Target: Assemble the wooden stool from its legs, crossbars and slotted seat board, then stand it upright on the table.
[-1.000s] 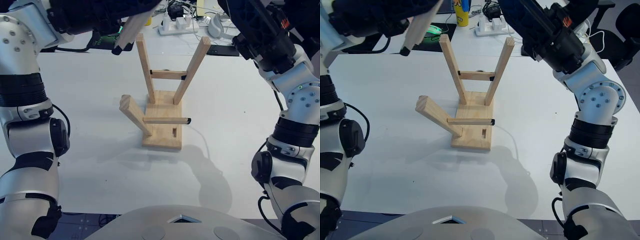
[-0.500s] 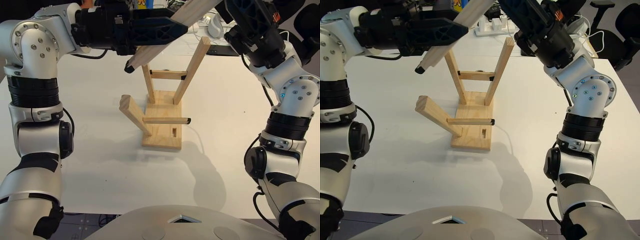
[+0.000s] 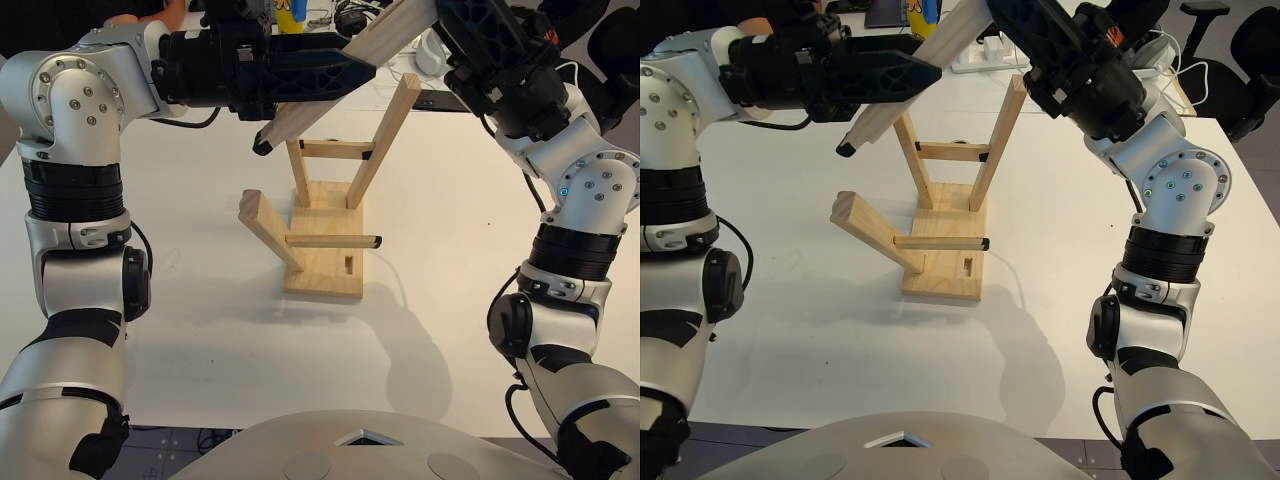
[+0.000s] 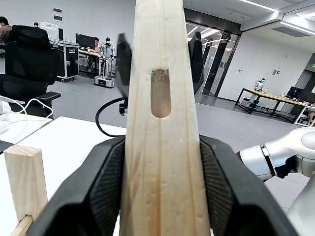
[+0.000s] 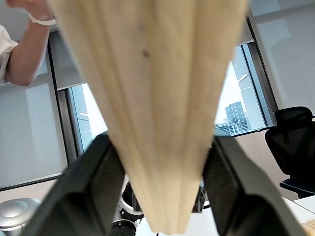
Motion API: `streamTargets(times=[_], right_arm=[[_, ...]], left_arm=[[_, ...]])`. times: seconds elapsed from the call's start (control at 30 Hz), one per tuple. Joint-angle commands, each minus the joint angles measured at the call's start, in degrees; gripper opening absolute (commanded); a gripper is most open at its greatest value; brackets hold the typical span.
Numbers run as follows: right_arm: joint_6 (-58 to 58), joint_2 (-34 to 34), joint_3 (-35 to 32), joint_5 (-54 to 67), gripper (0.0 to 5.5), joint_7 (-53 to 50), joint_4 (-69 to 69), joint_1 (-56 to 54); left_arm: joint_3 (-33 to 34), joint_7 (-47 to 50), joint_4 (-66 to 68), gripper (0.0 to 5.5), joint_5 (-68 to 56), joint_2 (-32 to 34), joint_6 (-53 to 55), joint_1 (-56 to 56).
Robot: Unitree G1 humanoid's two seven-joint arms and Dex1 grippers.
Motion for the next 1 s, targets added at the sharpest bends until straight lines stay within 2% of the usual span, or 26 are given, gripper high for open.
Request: streamTargets(times=[0.03, 0.13, 0.17, 0.27, 0.5, 0.63, 0.77, 0.9, 1.0], right_arm=[[0.68, 0.38, 0.29, -0.07, 2.06, 0.2, -0.94, 0.32], [0.91, 0.68, 0.42, 0.13, 2.06, 0.16, -1.44, 0.61], [0.95, 0.78, 0.46, 0.13, 2.06, 0.1, -1.62, 0.72], [0.72, 0.78, 0.67, -0.51, 2.06, -0.4, -2.05, 0.97], [-2.29, 1.01, 1.33, -5.74, 2.06, -1.49, -4.12, 4.15], [-5.42, 0.6, 1.43, -9.87, 2.06, -1.21, -4.01, 6.46], [-6.68, -2.98, 0.1, -12.98, 2.06, 0.96, -3.61, 10.56], [-6.28, -6.84, -2.1, -14.05, 2.06, 3.08, -3.23, 14.45], [-5.92, -9.64, -4.51, -13.85, 2.06, 3.45, -4.43, 17.92]], left_arm=[[-1.1, -2.15, -0.54, 2.07, 1.79, 0.52, -2.14, 0.84], [-0.94, -1.67, 0.05, 2.07, 4.01, -0.23, -6.09, 1.3], [-0.52, -0.96, 0.44, 2.43, 4.44, -0.71, -6.95, 1.37], [-0.03, 0.36, 1.62, 2.72, 5.65, -1.2, -8.41, 1.02], [-0.33, -1.33, 1.72, 3.8, 7.43, 0.54, -9.72, 1.6], [0.42, -3.32, -1.32, 4.37, 7.06, 4.51, -8.37, 4.94], [2.29, -5.72, -9.24, 4.92, 3.9, 12.1, -3.17, 9.73], [3.55, -6.82, -20.34, 4.97, -0.26, 18.91, 2.55, 16.5], [1.53, -6.35, -25.05, 4.97, 1.56, 20.82, 0.53, 18.84]])
